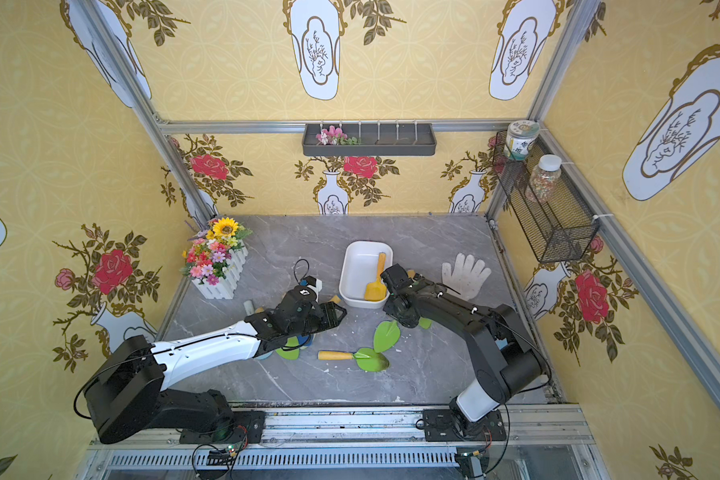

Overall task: Put the shovel into the storage box
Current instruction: Pick up the shovel from the center of the board, then place the shovel in the storage box.

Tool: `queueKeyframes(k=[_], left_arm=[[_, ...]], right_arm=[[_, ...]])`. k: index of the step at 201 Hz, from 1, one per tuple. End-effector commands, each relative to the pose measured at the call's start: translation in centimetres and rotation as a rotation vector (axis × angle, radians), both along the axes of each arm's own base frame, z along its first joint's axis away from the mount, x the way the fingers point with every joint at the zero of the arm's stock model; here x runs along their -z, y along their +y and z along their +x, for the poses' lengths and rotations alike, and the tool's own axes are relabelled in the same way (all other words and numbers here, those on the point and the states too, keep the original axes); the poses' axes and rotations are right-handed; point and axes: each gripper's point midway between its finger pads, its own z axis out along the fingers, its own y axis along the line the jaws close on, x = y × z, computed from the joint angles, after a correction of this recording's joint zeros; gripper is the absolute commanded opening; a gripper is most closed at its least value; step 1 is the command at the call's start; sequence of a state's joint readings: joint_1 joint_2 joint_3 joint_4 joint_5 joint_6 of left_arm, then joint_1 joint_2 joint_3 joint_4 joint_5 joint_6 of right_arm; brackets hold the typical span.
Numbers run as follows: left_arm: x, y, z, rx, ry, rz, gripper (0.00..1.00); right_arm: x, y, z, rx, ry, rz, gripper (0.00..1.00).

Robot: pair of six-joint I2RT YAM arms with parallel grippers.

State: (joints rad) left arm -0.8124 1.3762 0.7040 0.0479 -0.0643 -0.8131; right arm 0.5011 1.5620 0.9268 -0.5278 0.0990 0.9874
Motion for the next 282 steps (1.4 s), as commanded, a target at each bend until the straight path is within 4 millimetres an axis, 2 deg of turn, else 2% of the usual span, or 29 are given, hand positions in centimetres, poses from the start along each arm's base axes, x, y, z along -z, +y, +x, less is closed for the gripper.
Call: queueKeyframes(k=[1,62,102,124,152,230,255,282], left_arm=[[-0.5,0.3,0.5,-0.019,-0.009,-0.005,0.59],[-1.0,0.6,1.4,-0.033,-0.012,-0.013,0.59],[-1.2,1.1,1.7,-0.053,-0.009,-0.02,0.59],[-1.2,1.4,1.8,-0.062,0.002,-0.03,0.59],[-1.1,1.5,1.7,-0.067,0.008,-0.034,0.58],[-0.6,2.4,0.9,-0.088,0.029,-0.047,0.59],[-0.5,2.8,0.6,-0.098,0.03,-0.05,0.59],[-0.3,3.1,0.4,-0.103,0.034,-0.052,0.59]], right_arm=[[-1.0,-0.9,-0.3,-0.028,-0.015,-0.043,0.24],[-4.5,-2.3,-0.5,-0.065,-0.073,-0.105,0.21],[-7.3,-1.9,0.5,-0.12,-0.126,-0.114,0.21],[-8.9,-0.8,1.8,-0.163,-0.156,-0.103,0.21],[-10.0,0.7,3.7,-0.218,-0.172,-0.092,0.21],[-12.3,5.5,11.2,-0.351,-0.252,-0.089,0.21],[-11.7,6.5,13.3,-0.376,-0.257,-0.103,0.21],[-10.1,7.4,14.9,-0.397,-0.239,-0.113,0.21]])
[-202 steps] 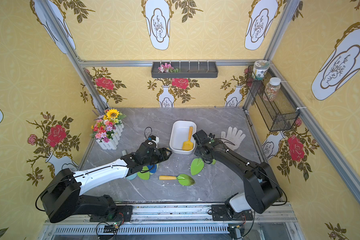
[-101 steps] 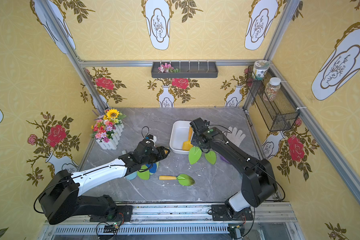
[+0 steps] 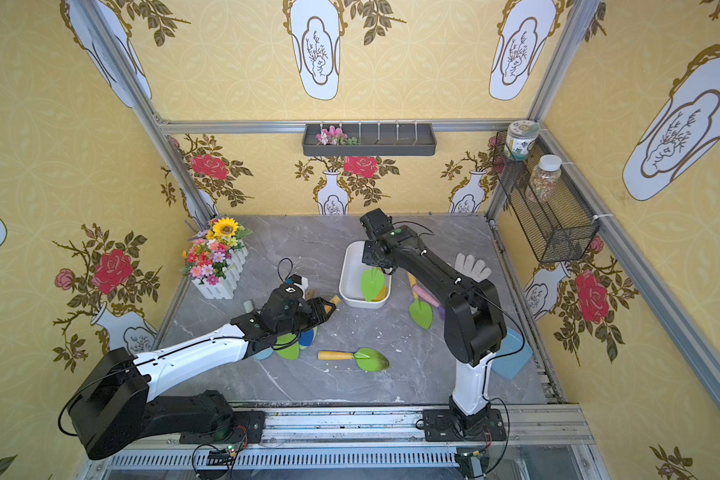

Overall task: Put the shovel into the storage box
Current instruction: Place the shovel in the storage box.

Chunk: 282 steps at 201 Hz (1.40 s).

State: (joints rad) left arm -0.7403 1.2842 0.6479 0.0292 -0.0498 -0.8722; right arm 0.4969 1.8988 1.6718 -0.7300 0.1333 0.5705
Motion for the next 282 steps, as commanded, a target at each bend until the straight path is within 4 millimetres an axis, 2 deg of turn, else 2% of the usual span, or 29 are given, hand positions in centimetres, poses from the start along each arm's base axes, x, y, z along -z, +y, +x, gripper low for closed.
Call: queueKeyframes(k=[1,68,196,237,263,282], left_arm=[[0.3,0.1,-0.2,-0.004,0.005,-0.004,0.59],[0.6,0.0,-0.2,0.0,0.01,-0.007,0.59],[1.1,-0.2,-0.2,0.005,0.025,-0.004,0.59],[1.1,-0.1,-0.1,0.001,0.022,-0.001,0.59],[1.1,-0.1,-0.1,0.002,0.02,0.005,0.59],[0.8,-0.1,0.1,0.001,0.011,0.011,0.59]], right_arm=[[0.8,0.8,1.3,-0.038,-0.005,-0.013,0.21],[5.8,1.7,2.6,-0.065,0.069,-0.026,0.21],[10.4,1.6,4.2,-0.036,0.136,-0.011,0.22],[10.5,1.6,4.1,-0.032,0.143,-0.012,0.27],[9.6,1.3,3.9,-0.024,0.141,-0.016,0.39],[8.4,1.3,3.5,-0.024,0.126,-0.007,0.42]])
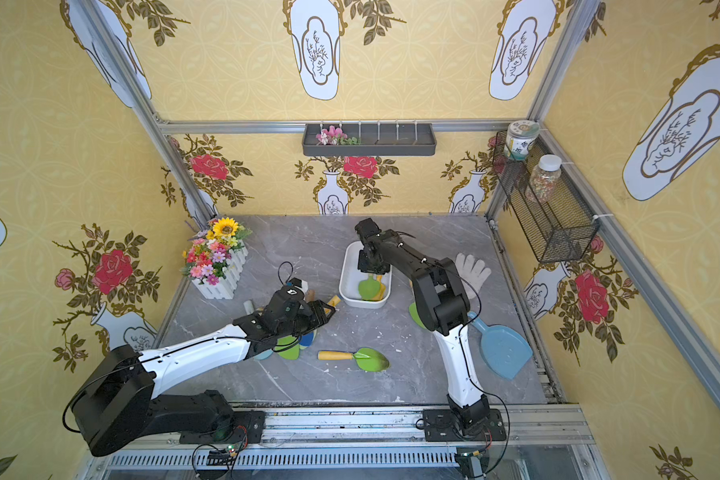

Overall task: Put the shovel into the storage box
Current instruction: Place the shovel in the storage box.

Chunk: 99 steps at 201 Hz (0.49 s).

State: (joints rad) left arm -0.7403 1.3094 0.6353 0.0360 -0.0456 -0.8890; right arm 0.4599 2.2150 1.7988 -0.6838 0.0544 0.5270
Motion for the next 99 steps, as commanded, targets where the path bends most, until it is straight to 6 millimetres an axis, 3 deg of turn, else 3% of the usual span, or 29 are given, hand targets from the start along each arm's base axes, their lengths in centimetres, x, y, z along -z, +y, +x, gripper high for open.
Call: queueKeyframes(k=[1,61,99], left_arm=[[-0.4,-0.2,0.3,0.009,-0.023,0.002,0.59],[-1.0,0.6,0.5,-0.02,-0.033,0.028,0.59],[-0.9,2.0,0.4,-0.072,-0.017,0.067,0.58]], right_arm=[[-1.9,0.0,-0.1,0.012,-0.03,0.014,0.42],[-5.3,0.5,-2.7,-0.016,-0.072,0.065,0.49],[-6.7,0.7,-5.6,-0.05,-0.083,0.087,0.49]])
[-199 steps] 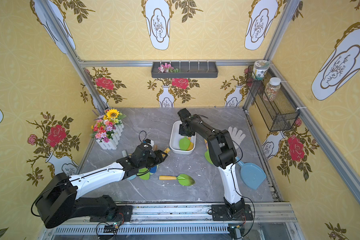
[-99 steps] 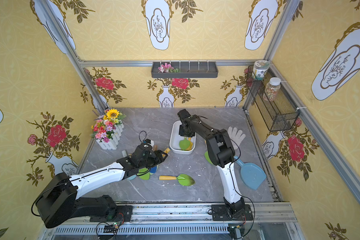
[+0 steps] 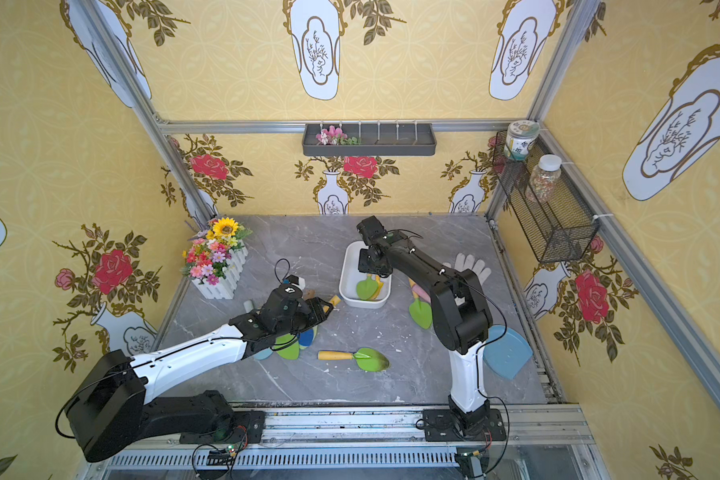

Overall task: Put the shovel into the storage box
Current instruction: Place the shovel in the storage box, then pick up the shovel from the center of the board.

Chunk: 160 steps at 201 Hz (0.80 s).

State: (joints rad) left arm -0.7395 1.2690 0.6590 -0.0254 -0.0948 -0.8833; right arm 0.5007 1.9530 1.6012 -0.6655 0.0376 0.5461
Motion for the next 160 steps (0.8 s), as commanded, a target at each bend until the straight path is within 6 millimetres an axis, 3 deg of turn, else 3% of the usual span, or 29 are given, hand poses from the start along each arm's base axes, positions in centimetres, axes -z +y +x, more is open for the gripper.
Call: queueKeyframes(k=[1,61,125,160], left_arm=[[0.3,1.1,0.0,-0.039,0.01,0.041,0.57],[0.7,4.2,0.3,-0.166,0.051,0.097,0.58],[2.0,7.5,1.5,-0.286,0.115,0.121,0.56],[2.7,8.9,2.5,-0.334,0.144,0.149,0.61]], right_arm=[[-0.9,0.5,-1.1,-0.019,-0.02,0.029,0.49],[-3.6,1.6,-6.6,-0.104,-0.051,0.103,0.56],[-3.9,3.2,-12.9,-0.202,-0.056,0.156,0.55],[-3.6,3.4,-15.1,-0.228,-0.063,0.147,0.56]])
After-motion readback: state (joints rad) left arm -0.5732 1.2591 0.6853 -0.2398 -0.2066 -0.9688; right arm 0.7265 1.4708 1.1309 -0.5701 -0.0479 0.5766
